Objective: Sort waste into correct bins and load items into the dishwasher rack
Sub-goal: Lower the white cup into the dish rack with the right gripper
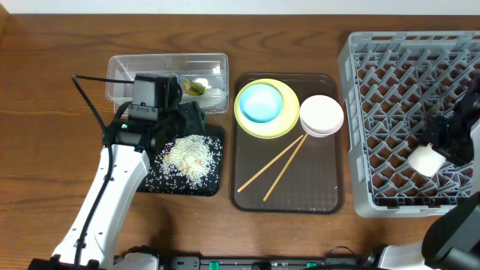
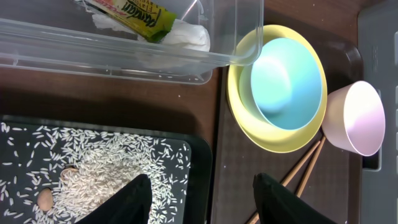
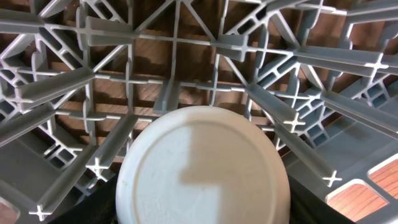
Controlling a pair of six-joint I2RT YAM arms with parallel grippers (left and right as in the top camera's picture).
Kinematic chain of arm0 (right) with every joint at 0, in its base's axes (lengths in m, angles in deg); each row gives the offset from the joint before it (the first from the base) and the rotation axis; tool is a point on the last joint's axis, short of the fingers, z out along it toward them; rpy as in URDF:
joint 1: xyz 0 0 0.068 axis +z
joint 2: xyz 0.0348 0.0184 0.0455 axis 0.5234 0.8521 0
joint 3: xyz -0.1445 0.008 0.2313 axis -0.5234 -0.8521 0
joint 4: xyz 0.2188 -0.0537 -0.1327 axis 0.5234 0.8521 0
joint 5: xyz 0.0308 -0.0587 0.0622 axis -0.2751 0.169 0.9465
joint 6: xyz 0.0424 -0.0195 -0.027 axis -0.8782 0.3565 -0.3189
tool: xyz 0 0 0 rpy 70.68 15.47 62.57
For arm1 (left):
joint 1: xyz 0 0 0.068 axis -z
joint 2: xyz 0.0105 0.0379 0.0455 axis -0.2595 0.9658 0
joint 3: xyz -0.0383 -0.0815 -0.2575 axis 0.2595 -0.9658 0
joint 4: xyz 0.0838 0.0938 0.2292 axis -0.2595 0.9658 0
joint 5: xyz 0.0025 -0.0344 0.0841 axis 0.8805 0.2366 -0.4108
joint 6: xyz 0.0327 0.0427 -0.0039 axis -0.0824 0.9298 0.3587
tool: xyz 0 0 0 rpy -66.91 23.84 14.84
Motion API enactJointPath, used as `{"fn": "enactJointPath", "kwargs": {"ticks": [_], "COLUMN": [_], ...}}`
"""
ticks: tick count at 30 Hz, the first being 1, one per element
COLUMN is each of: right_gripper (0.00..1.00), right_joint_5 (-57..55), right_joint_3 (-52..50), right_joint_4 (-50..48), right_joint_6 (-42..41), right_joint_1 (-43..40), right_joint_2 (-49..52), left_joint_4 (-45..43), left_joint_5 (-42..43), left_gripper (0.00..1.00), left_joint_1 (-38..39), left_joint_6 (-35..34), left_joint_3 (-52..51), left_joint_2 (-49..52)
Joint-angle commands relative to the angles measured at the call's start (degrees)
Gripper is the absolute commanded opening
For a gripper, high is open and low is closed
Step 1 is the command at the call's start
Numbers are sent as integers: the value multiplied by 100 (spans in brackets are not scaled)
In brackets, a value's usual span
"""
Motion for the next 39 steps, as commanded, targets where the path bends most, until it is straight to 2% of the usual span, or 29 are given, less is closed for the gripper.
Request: {"fn": "enactJointPath", "kwargs": {"ticks": [1,12,15,18,23,28,31,39], "right_gripper": [1,3,35,57,60,75,76,68], "right_joint_5": [-42,-63,48,96,96,151,280,964], "right_joint_3": [-52,-55,-55,-55,-52,24,28,28], "right_joint_4": [57,-238,-133,-26,35,61,44,2], "right_joint_6": [2,0,4,4,4,4,7,369], "right_joint_1": [-179,-203,-203,-203,-203,-203,-203,-203], "right_joint_2": [-149,-175,-175,-175,-175,-203,-256,-531], "left_joint_4": [13,11,11,11,13,11,11,11], "left_joint_5": [-50,-52,-52,-52,-52,-52,-52,-52], "left_gripper": [56,56,56,56,56,56,56,56], "left_joint_1": [-24,-24,-24,-24,-24,-24,-24,-24], "left_joint_6": [118,118,116,118,118,118,118,118], "left_joint_3": [24,24,24,24,24,24,24,24], "left_joint_2": [-76,-76,-76,-76,-76,-76,-76,-76]}}
